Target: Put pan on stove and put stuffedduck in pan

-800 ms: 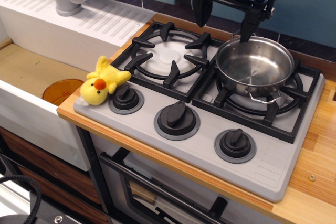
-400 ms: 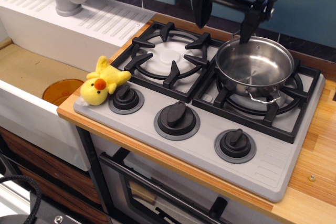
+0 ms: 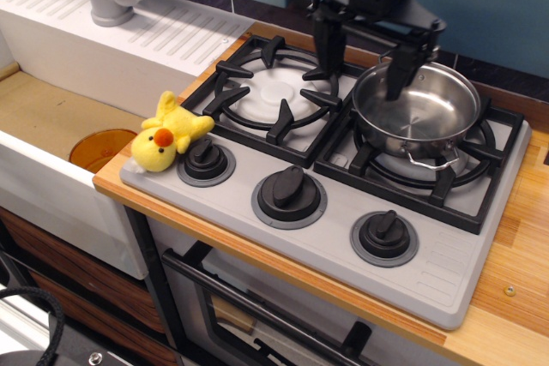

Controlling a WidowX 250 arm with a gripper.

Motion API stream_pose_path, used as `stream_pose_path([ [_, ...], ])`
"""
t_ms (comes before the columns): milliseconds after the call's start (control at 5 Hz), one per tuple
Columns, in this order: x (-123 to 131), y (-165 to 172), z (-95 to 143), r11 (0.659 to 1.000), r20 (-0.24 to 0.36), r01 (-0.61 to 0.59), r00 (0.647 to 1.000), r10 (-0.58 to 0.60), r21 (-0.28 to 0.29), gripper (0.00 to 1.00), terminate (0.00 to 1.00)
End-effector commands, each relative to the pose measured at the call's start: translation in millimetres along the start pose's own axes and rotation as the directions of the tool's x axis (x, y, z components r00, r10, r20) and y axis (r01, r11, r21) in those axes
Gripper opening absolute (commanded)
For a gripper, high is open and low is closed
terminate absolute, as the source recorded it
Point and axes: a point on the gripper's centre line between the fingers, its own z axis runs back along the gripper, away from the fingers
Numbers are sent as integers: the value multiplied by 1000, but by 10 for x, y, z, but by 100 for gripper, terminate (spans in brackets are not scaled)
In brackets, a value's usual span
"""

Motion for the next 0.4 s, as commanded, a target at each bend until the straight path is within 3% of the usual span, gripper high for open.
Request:
stream_pose_path([
  [0, 129, 115, -65, 999, 108, 19, 994, -16, -26, 100, 0],
  [200, 143, 116, -112, 1000, 129, 15, 992, -14, -13, 100, 0],
])
